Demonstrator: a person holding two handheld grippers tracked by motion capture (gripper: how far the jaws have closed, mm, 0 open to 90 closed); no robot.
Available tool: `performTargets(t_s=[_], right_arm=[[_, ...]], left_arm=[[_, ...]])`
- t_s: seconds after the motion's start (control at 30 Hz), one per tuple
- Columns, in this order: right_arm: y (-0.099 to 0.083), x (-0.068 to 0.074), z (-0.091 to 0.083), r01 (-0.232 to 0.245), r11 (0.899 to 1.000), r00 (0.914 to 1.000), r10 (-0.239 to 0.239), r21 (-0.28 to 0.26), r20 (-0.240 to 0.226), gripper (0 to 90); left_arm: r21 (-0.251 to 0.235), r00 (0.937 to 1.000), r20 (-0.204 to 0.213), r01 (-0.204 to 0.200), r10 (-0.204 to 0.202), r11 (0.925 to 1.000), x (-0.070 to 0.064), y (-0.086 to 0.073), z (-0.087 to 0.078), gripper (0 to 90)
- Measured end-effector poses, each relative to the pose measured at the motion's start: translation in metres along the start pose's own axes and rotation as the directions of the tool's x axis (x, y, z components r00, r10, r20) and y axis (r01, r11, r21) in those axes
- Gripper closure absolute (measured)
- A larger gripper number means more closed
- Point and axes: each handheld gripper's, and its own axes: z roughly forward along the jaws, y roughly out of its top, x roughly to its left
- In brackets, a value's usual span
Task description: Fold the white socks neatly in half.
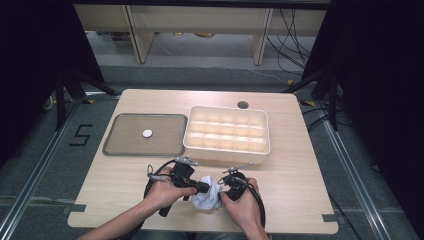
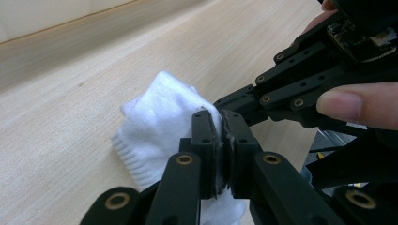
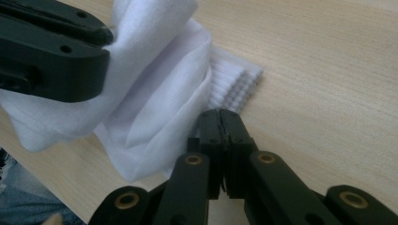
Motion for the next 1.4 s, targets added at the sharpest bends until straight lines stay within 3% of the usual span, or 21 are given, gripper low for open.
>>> performTargets(t_s=[0.1,0.17,0.2,0.27,0.3,0.33,0.4,0.43,0.5,0.57,0.6,0.63,0.77,0.8,0.83,0.93,1.0,1.07,1.17,1.37,1.4], right_arm=[[0.0,0.0,0.0,0.005,1.0,1.0,-0.005,-0.007,0.0,88.6],[0.0,0.0,0.0,0.01,1.0,0.9999,-0.01,-0.007,-0.001,88.7],[0.001,0.004,-0.001,-0.038,0.999,0.9987,0.039,0.006,-0.033,88.6],[0.002,0.003,-0.001,-0.019,1.0,0.9981,0.02,0.015,-0.058,88.6],[0.001,0.004,0.001,-0.02,1.0,0.9997,0.02,0.002,-0.014,88.6],[0.001,0.002,0.002,0.019,1.0,0.9998,-0.019,-0.01,-0.001,88.5],[0.001,0.004,0.002,-0.001,1.0,1.0,0.001,-0.003,-0.003,88.4],[0.002,0.003,0.002,0.015,1.0,0.9998,-0.015,0.0,-0.009,88.3],[0.002,0.006,0.001,-0.032,0.999,0.9994,0.032,0.016,-0.011,88.0],[0.002,0.006,0.001,-0.026,0.999,0.9997,0.026,0.02,-0.002,87.9],[0.002,0.003,0.003,0.022,1.0,0.9997,-0.023,-0.011,-0.005,87.9],[0.002,0.003,0.003,0.024,1.0,0.9997,-0.024,-0.01,-0.005,87.7],[0.004,0.003,0.001,0.003,1.0,0.9996,-0.003,-0.011,-0.029,85.9],[0.005,0.003,-0.002,-0.024,1.0,0.9992,0.024,-0.007,-0.033,85.8],[0.007,-0.001,-0.007,-0.002,0.999,0.9992,0.0,-0.043,-0.039,85.6],[0.015,-0.005,-0.019,-0.007,0.994,0.9991,0.002,-0.11,-0.042,83.8],[0.025,-0.007,-0.026,0.002,0.989,0.9967,-0.014,-0.149,-0.079,81.2],[0.03,-0.006,-0.028,-0.004,0.99,0.9938,-0.011,-0.14,-0.111,79.5],[0.034,-0.005,-0.025,0.009,0.991,0.9918,-0.026,-0.135,-0.125,77.6],[0.041,0.001,-0.013,0.01,0.995,0.9881,-0.024,-0.095,-0.152,71.6],[0.042,0.003,-0.011,-0.013,0.997,0.9868,-0.001,-0.08,-0.162,70.5]], left_arm=[[0.002,1.0,0.002,0.001,-0.001,1.0,-0.001,-0.001,0.002,83.8],[-0.003,0.9996,0.027,-0.005,0.005,1.0,0.0,-0.001,0.004,83.8],[-0.007,0.9996,0.027,-0.001,0.002,1.0,0.0,-0.001,0.004,83.8],[0.008,1.0,0.004,-0.003,0.003,1.0,-0.002,-0.001,0.004,83.8],[0.014,1.0,0.003,-0.006,0.006,0.9999,-0.002,-0.001,0.005,83.8],[0.017,1.0,0.0,-0.007,0.007,0.9998,-0.002,-0.001,0.006,83.7],[0.014,1.0,0.004,-0.005,0.005,0.9999,-0.002,-0.002,0.007,83.8],[0.017,1.0,0.004,-0.004,0.004,0.9999,-0.002,-0.002,0.008,83.7],[0.014,0.9999,0.017,-0.001,0.001,0.9999,-0.001,-0.004,0.011,83.6],[0.022,1.0,0.007,-0.005,0.005,0.9997,-0.001,-0.004,0.012,83.6],[0.033,1.0,-0.001,-0.009,0.009,0.9994,-0.002,-0.005,0.013,83.5],[0.031,0.9999,0.008,-0.01,0.01,0.9995,-0.002,-0.005,0.014,83.5],[0.03,0.9999,0.002,-0.011,0.011,0.9995,-0.003,-0.006,0.016,83.4],[0.04,0.9998,-0.003,-0.019,0.019,0.999,-0.002,-0.005,0.015,83.5],[0.039,0.9999,-0.002,-0.015,0.015,0.9991,-0.002,-0.006,0.016,83.5],[0.033,0.9999,0.003,-0.016,0.016,0.9993,-0.002,-0.006,0.017,83.4],[0.035,0.9999,0.001,-0.016,0.016,0.9992,-0.002,-0.006,0.016,83.4],[0.025,0.9998,0.014,-0.016,0.015,0.9996,-0.001,-0.007,0.017,83.3],[0.036,0.9998,-0.005,-0.021,0.021,0.9991,-0.002,-0.006,0.017,83.2],[0.03,0.9996,0.0,-0.028,0.028,0.9992,-0.003,-0.007,0.019,82.9],[0.032,0.9996,-0.002,-0.029,0.03,0.9991,-0.003,-0.007,0.019,82.9]])
